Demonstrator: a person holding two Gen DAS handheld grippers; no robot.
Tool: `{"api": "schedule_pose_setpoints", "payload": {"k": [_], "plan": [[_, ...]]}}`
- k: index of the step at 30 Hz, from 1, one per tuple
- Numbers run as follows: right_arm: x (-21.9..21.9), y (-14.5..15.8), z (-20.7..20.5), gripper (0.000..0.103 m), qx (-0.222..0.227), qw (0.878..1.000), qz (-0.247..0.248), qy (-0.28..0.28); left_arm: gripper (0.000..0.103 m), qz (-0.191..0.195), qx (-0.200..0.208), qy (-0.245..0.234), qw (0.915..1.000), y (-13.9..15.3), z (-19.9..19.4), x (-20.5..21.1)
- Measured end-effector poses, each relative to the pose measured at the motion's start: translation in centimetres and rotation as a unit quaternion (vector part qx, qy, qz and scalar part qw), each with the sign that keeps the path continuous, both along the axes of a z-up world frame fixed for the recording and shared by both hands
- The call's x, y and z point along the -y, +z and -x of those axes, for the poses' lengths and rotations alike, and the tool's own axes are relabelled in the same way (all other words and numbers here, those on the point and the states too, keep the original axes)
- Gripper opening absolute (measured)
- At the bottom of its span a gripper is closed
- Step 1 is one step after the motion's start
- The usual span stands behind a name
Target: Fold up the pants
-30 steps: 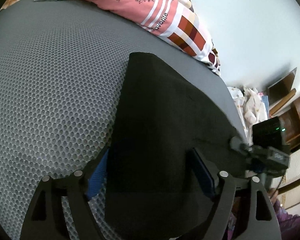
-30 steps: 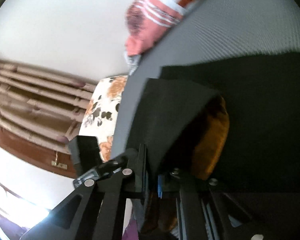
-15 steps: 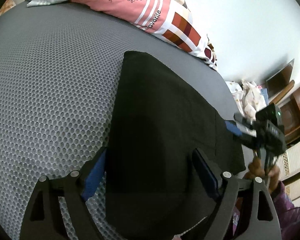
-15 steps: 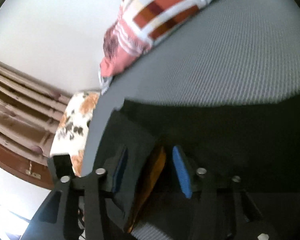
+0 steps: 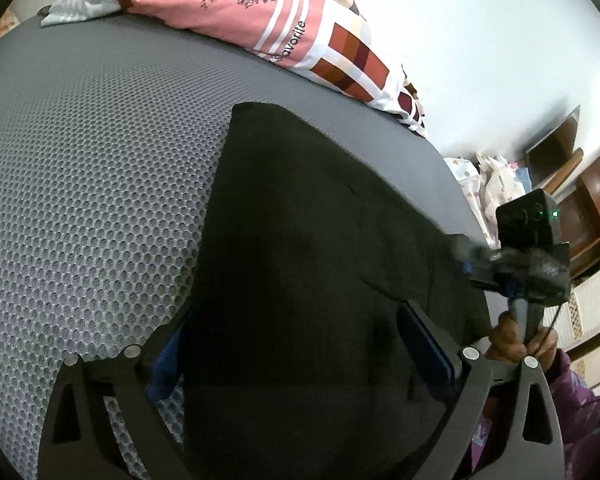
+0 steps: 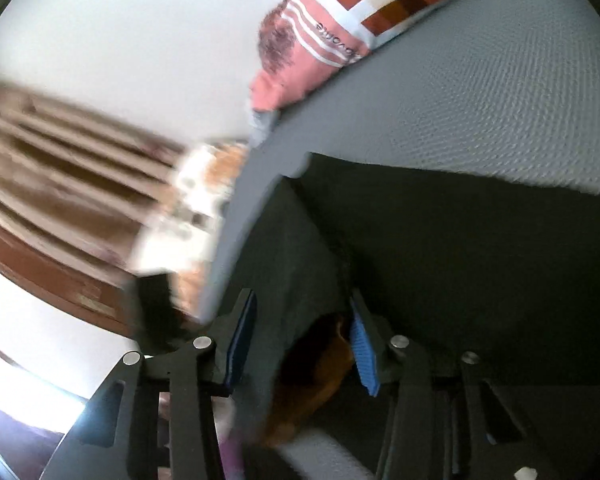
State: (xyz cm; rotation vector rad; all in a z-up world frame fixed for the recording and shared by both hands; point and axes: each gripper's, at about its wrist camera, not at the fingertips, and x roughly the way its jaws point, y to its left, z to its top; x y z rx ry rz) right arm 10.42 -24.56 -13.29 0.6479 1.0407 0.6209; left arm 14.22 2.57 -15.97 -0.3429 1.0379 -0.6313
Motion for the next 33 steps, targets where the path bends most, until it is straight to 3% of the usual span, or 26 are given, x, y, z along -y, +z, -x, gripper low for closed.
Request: {"api": "schedule_pose_setpoints", "payload": {"k": [1,3,5,8,10,13,16,19,21,25,28,33], "plan": [[-0.2,-0.4,-0.1,0.044,-0.007,1.0,0.018,0.001,0.096,-0.002,0.001,-0.002,1.0,0.0,0.0,0.0],[-0.1,-1.9,-0.3,0.047,-0.04,0.999,-0.017,0.001,0.096,-0.005,0.003,-0.005,1.0,0.0,-0.1,0.2],[-0.4,-2.0,0.0,0.054,-0.035,0.999,-0.04,-0.004,0.097,-0.001,0.003,-0.006,1.0,-0.1,-0.1,0.2],[-1.8,-1.6,0.3,0.053,-0.026,0.999,-0.021,0.01,0.098,0.012,0.001,-0.004,0.9999,-0.3,-0.2,-0.2],[-1.8,-1.7,0.3,0.021,-0.023,1.0,-0.014,-0.001,0.098,0.022,-0.004,-0.001,0.9997,-0.4,-0.3,-0.6],[-0.8,-2.7,0.4,0.016,-0.047,0.998,-0.029,-0.022,0.098,0.034,-0.016,0.007,0.9993,-0.4,-0.5,-1.0],[-0.3,-2.4,0.7,0.011,-0.056,0.996,-0.056,-0.041,0.098,0.044,-0.06,0.02,0.997,-0.3,-0.9,-1.7],[0.8,0.1,1.0,0.008,-0.044,0.994,-0.089,-0.052,0.098,0.081,-0.093,0.052,0.991,0.8,-1.2,-3.0],[2.3,2.4,1.5,0.008,-0.026,0.994,-0.09,-0.054,0.098,0.092,-0.078,0.054,0.9913,2.1,-0.7,-3.0],[7.4,5.1,2.7,0.008,-0.016,0.994,-0.071,-0.079,0.098,0.03,0.003,0.024,0.9993,6.0,1.0,-0.6],[11.5,5.5,3.0,0.008,-0.023,0.993,-0.045,-0.105,0.098,-0.017,0.056,-0.005,0.9983,7.6,2.2,2.2],[16.4,4.8,3.1,0.007,-0.045,0.989,-0.009,-0.143,0.098,-0.067,0.063,-0.058,0.994,5.9,2.7,7.0]]}}
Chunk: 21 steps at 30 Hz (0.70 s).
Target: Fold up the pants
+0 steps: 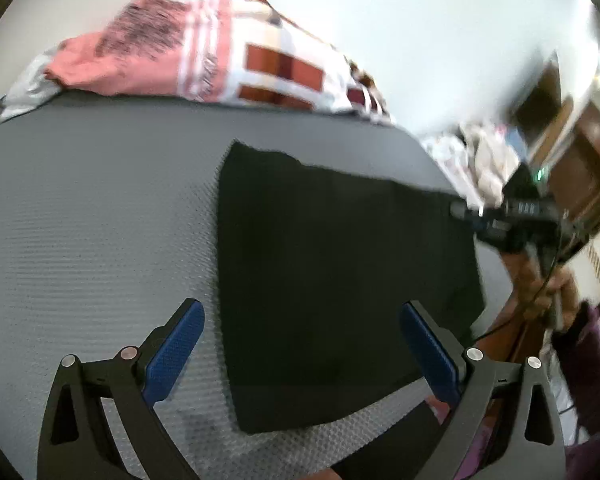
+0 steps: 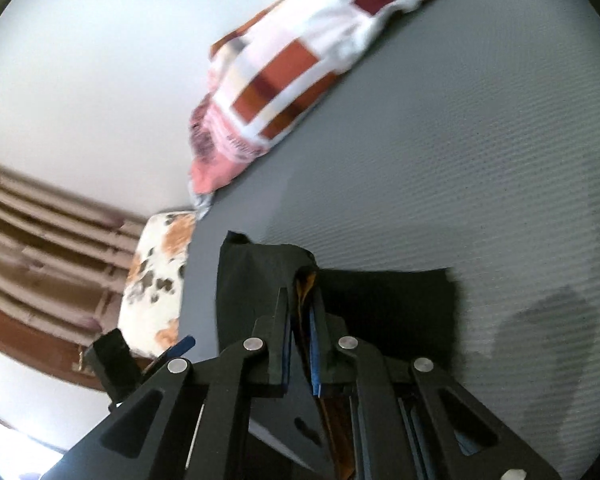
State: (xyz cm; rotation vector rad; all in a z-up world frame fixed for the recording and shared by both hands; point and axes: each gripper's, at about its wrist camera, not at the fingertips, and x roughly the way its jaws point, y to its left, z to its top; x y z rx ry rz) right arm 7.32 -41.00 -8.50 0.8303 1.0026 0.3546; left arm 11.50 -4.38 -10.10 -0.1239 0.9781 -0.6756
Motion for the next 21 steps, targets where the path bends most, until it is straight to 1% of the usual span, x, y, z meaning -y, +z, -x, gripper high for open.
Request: {"api": "schedule_pose_setpoints", "payload": {"k": [2,4,7,8,10,11,12,14,15,16,17,18,21], "plan": [[1.0,-0.2,0.0,0.007,-0.003,1.0,0.004,-0.011,0.098,-0.027,-0.013,-0.012,0.9995,-1.6,-0.2,1.5],[1.4,0.0,0.1,0.007,0.001,1.0,0.002,-0.016,0.098,-0.042,-0.029,-0.021,0.9985,-3.1,-0.4,2.5],[1.4,0.2,0.1,0.007,0.012,1.0,0.024,-0.013,0.098,-0.052,-0.048,-0.021,0.9973,-4.6,-0.4,2.7],[1.6,0.0,-0.1,0.007,0.013,1.0,0.023,-0.015,0.098,-0.05,-0.056,-0.019,0.9969,-5.0,-0.5,2.6],[1.7,-0.8,-0.7,0.007,0.006,0.999,0.037,-0.016,0.098,-0.045,-0.066,-0.016,0.9967,-5.5,-0.6,2.4],[1.8,-1.6,-1.0,0.007,-0.001,0.999,0.049,-0.017,0.098,-0.042,-0.059,-0.016,0.9973,-5.4,-0.7,2.2],[1.9,-2.4,-1.1,0.007,-0.008,0.999,0.048,-0.02,0.098,-0.044,-0.06,-0.017,0.9971,-5.4,-0.8,2.1],[2.5,-3.7,-0.8,0.013,-0.011,0.999,0.046,-0.024,0.098,-0.046,-0.058,-0.018,0.9971,-5.4,-0.8,2.0],[3.1,-4.0,-0.4,0.021,-0.013,0.998,0.046,-0.042,0.098,-0.045,-0.058,-0.018,0.9971,-5.3,-0.8,2.0],[4.1,-4.3,0.4,0.026,-0.013,0.997,0.03,-0.067,0.098,-0.046,-0.059,-0.019,0.9971,-5.3,-0.8,2.0],[5.2,-4.4,1.7,0.026,-0.012,0.996,0.002,-0.093,0.098,-0.046,-0.059,-0.019,0.997,-5.3,-0.9,2.1],[5.8,-4.4,2.9,0.026,-0.009,0.994,-0.016,-0.104,0.098,-0.045,-0.059,-0.019,0.9971,-5.3,-1.0,2.1],[5.3,-4.0,6.3,0.026,-0.008,0.995,-0.046,-0.092,0.098,-0.037,-0.056,-0.016,0.9976,-5.2,-1.2,2.3]]}}
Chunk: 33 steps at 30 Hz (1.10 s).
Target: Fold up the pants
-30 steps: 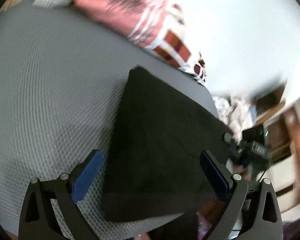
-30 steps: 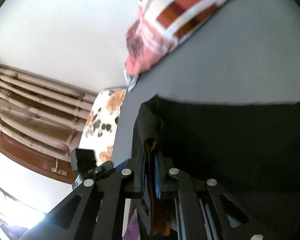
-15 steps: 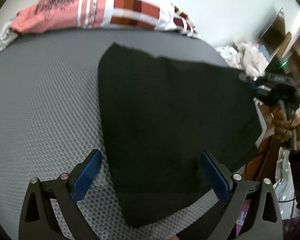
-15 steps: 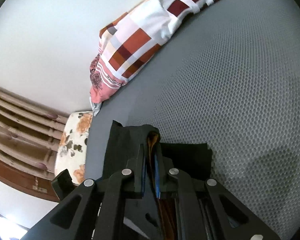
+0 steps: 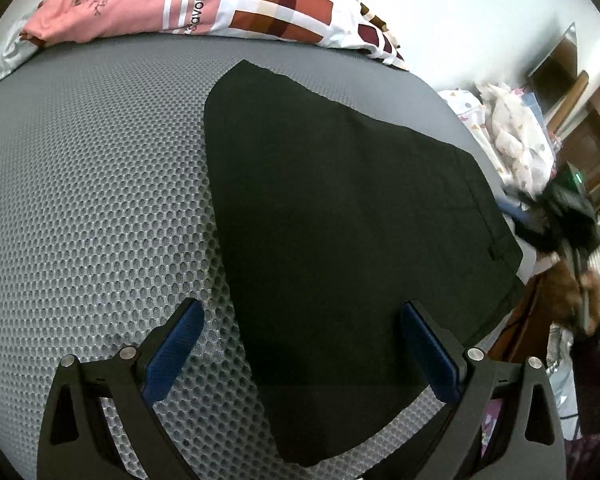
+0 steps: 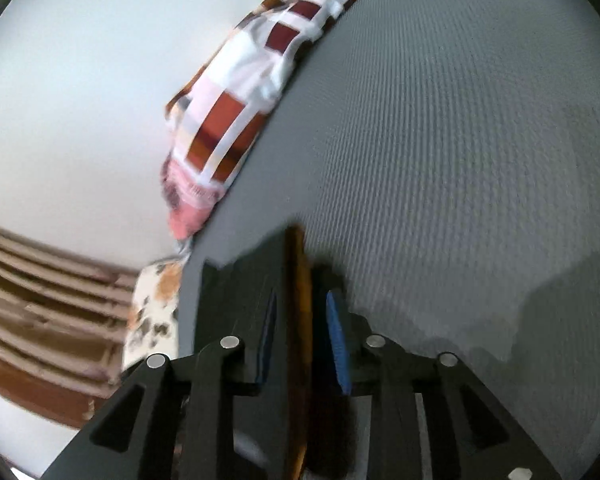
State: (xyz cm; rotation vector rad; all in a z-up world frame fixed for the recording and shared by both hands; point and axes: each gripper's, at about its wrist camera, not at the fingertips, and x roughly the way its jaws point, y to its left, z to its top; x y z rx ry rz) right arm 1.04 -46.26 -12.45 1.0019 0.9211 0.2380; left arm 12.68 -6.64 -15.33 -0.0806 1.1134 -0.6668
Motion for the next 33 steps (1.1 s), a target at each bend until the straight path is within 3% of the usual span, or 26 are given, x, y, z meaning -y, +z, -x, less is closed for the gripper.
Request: {"api": "schedule_pose_setpoints", "payload": {"k": [7,10,14,18,21,24,28,30,33], "plan": [[-3.9,0.2,3.9,0.026,-0.033,0.998,0.02,0.041,0.099,0.011,0.005,0.001,0.9999,0.1,1.2,-1.5],[-5.3,1.3,3.8,0.012,-0.037,0.994,0.088,0.049,0.099,0.012,0.002,0.003,0.9999,0.3,1.5,-1.7],[-6.1,2.8,3.7,0.01,-0.03,0.991,0.117,0.051,0.099,0.016,-0.001,0.004,0.9999,0.4,1.7,-2.2],[-6.7,5.4,4.2,0.005,0.0,0.993,0.105,0.051,0.099,0.018,-0.017,0.009,0.9997,0.7,1.2,-2.6],[-6.8,6.2,5.0,0.004,0.004,0.997,0.062,0.045,0.099,0.023,-0.032,0.02,0.999,0.9,0.8,-3.4],[-7.2,4.5,7.0,0.002,-0.031,0.998,0.037,0.041,0.099,0.028,-0.039,0.024,0.9985,0.9,0.6,-4.1],[-6.8,-0.9,9.1,0.002,-0.099,0.995,0.002,0.021,0.099,0.026,-0.034,0.024,0.9988,1.0,0.8,-4.2],[-6.0,-2.3,9.6,0.002,-0.097,0.995,-0.028,0.003,0.099,0.012,-0.029,0.019,0.9993,1.0,1.0,-3.8],[-4.7,-1.1,10.3,0.006,-0.054,0.997,-0.059,-0.021,0.099,0.001,-0.025,0.011,0.9996,1.0,1.4,-3.3]]}}
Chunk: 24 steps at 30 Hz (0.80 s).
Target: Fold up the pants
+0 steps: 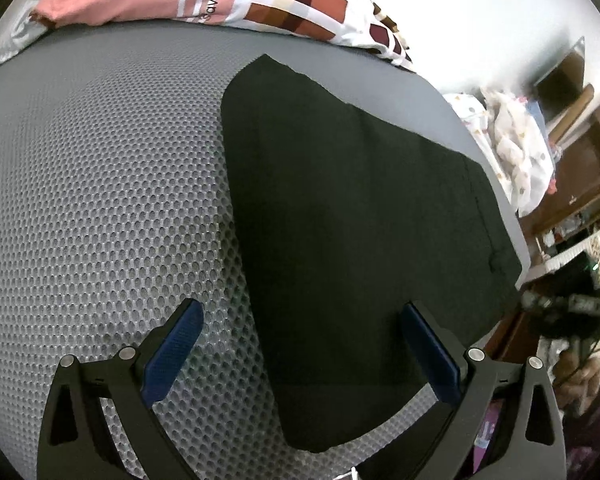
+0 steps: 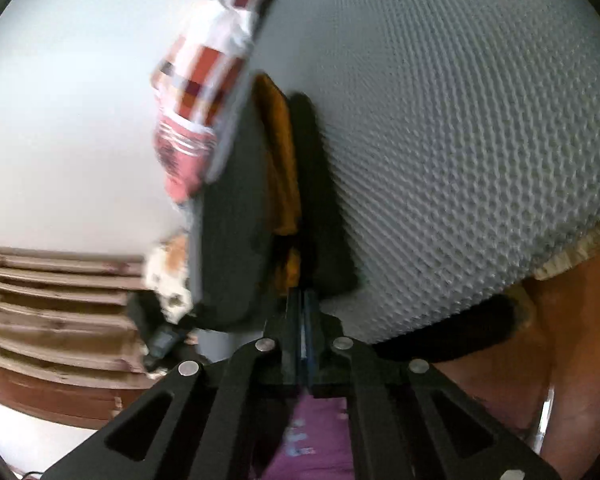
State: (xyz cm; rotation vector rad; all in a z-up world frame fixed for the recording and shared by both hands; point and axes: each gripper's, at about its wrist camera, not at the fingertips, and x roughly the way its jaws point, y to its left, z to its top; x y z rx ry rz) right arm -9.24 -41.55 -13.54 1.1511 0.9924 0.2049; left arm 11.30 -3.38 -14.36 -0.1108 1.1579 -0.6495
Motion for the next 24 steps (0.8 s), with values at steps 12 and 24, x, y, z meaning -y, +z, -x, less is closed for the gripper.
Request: {"api": "schedule_pose_setpoints", "payload": {"k": [12,24], "plan": [[-0.2,0.8,-4.5,0.043,0.011,0.999,0.024,0.02,0.103,0.004,0.019,-0.002,0.9998,-0.3,0.1,1.2],[-2.7,5.3,-5.4,0.012,0.06,0.998,0.017,0.024,0.103,0.034,-0.011,-0.002,0.9994,-0.6,-0.9,0.5]]}}
